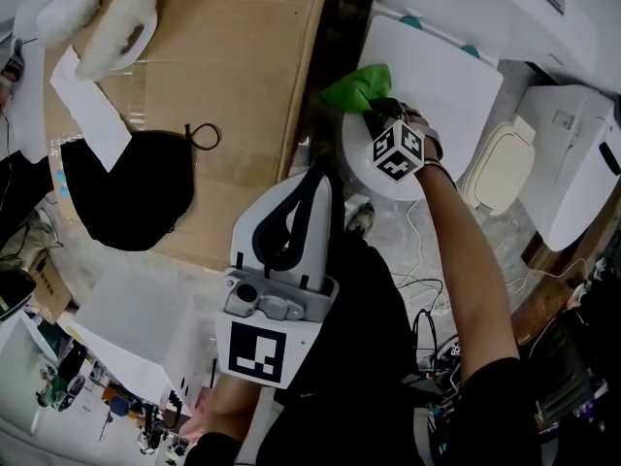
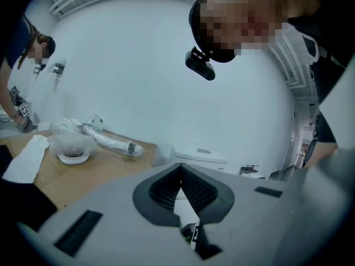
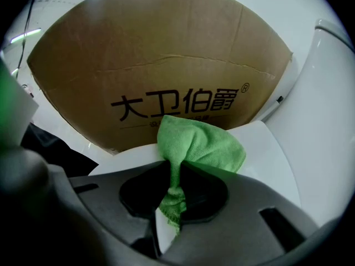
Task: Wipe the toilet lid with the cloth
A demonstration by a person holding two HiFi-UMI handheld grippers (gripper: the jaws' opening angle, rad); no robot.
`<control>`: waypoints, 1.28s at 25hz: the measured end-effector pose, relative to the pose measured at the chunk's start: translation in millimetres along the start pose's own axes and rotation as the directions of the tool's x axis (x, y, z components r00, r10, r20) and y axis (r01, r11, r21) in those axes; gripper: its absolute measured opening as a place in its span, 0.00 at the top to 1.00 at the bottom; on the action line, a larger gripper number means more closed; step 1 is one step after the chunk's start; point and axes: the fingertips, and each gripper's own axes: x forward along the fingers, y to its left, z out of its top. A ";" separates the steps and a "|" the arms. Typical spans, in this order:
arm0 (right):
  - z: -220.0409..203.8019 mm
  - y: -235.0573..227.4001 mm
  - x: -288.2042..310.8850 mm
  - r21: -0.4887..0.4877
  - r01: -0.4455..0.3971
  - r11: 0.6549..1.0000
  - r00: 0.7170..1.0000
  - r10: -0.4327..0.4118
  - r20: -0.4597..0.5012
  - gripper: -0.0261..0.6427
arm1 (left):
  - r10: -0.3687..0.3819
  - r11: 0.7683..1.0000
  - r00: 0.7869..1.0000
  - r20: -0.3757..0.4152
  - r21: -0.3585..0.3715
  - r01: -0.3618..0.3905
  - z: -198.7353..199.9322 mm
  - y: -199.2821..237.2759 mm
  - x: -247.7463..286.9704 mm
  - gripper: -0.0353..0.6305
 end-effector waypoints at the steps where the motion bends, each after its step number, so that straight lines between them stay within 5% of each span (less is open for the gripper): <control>1: -1.6 4.5 -0.6 -0.007 -0.005 1.000 1.000 0.005 0.000 0.86 | 0.001 1.000 1.000 0.001 0.002 -0.001 -0.6 -1.8 -2.4 0.95; 32: -85.9 143.2 -39.2 -0.160 -0.096 0.982 0.995 0.092 -0.030 0.86 | -0.011 1.000 1.000 0.023 0.002 0.011 -30.6 -82.3 -66.2 0.95</control>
